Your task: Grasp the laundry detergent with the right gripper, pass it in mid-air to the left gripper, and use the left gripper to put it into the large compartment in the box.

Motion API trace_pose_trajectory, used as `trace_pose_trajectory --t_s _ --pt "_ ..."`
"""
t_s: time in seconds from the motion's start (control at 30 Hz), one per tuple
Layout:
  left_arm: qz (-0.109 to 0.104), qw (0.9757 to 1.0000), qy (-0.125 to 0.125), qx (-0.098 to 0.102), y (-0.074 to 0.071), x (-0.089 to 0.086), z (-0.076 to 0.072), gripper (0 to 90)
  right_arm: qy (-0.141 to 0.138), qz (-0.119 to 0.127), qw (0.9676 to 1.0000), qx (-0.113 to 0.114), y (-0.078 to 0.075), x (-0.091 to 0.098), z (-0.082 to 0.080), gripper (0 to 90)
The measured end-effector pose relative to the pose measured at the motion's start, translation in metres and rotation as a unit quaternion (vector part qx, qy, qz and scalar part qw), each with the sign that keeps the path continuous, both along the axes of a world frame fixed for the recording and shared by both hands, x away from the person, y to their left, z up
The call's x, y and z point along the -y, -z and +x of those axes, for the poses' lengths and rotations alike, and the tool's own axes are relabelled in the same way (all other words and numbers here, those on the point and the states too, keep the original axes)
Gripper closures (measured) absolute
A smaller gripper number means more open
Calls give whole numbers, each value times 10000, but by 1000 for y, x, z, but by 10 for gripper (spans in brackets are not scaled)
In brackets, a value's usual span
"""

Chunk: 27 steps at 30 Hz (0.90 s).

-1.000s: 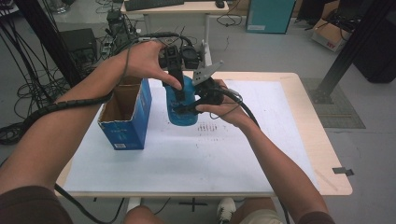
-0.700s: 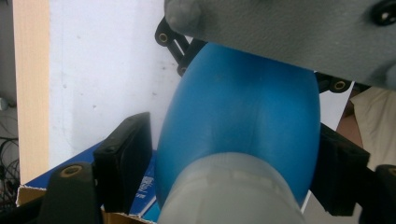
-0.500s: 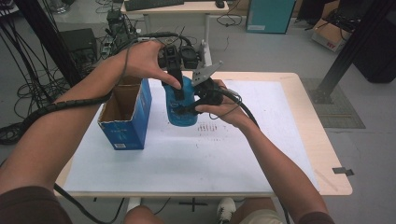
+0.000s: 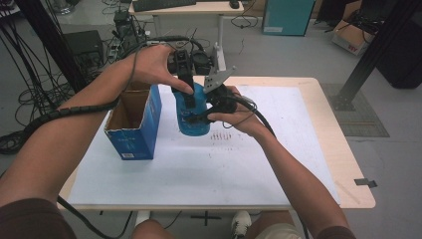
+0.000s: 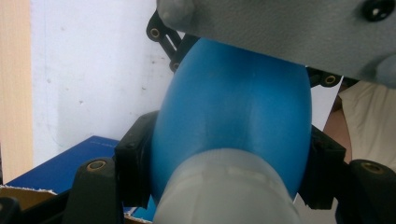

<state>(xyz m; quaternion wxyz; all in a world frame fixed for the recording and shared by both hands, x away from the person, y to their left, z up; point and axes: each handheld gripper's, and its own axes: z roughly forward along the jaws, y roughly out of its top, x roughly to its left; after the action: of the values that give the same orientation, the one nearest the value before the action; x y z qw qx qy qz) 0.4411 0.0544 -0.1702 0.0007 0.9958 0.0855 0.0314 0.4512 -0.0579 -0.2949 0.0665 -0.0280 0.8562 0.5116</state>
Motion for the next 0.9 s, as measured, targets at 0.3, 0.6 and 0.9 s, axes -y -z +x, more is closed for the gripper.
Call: trace_pose_trajectory --t_s 0.3,0.6,0.9 --pt "29 10000 -20 -1 -1 1 1 349 61 -17 10000 0 0 1 1 433" --pt "44 10000 -31 8 0 2 0 351 105 -101 9977 -666 2 0 -6 432" --pt "122 9999 71 41 0 3 0 351 97 -71 9978 -653 3 0 -6 432"
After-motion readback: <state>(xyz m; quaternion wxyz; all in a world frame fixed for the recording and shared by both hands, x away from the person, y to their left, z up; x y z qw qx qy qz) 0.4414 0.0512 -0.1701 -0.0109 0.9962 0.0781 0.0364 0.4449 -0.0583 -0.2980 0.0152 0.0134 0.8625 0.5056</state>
